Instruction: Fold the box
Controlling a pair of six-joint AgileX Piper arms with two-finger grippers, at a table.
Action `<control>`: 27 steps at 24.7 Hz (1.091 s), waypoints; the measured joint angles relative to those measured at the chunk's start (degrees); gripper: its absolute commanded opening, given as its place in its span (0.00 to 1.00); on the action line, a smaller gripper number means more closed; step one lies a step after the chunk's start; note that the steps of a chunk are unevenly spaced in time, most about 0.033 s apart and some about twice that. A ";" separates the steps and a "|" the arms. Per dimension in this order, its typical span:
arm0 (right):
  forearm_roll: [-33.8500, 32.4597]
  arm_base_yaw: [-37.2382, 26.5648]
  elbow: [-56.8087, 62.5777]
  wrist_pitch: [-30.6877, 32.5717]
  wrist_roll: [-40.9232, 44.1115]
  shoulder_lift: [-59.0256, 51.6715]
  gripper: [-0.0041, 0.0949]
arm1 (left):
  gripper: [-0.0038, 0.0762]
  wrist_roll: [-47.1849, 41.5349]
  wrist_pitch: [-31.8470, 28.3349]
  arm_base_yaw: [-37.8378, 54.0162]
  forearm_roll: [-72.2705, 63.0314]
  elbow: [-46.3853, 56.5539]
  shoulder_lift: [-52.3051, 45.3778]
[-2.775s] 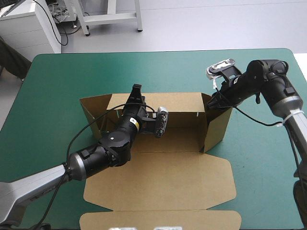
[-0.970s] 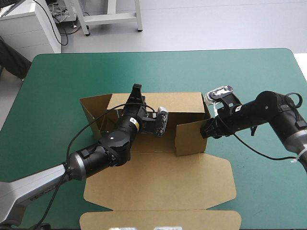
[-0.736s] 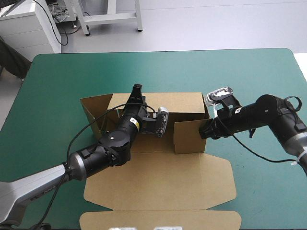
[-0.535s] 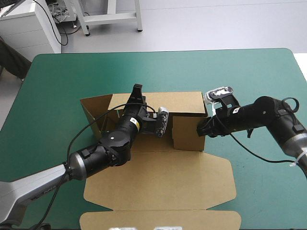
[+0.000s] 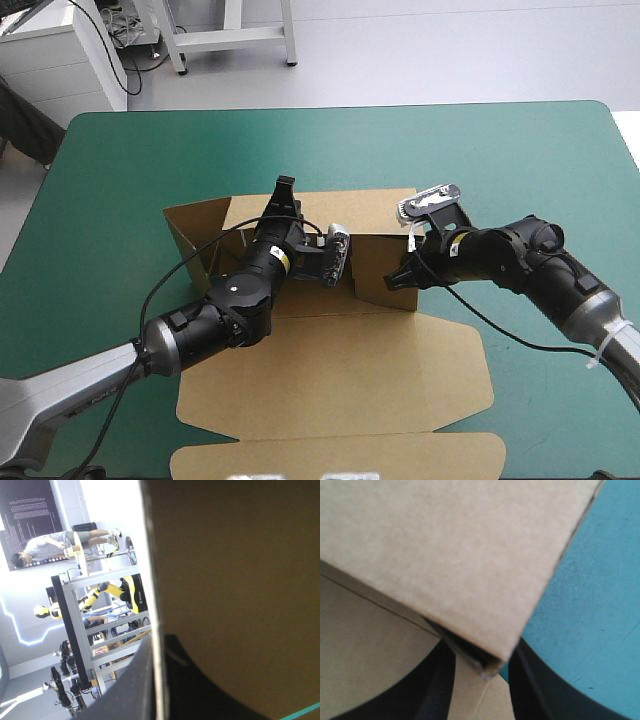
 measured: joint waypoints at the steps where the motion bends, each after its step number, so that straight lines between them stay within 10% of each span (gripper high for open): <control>1: 0.00 0.05 0.06 -0.24 0.25 0.00 0.38 | 0.04 0.00 0.00 0.00 0.00 0.00 0.00; 27: -9.40 2.55 1.16 -7.62 9.31 3.14 0.48 | 0.04 -0.14 1.24 0.13 0.00 0.00 -0.05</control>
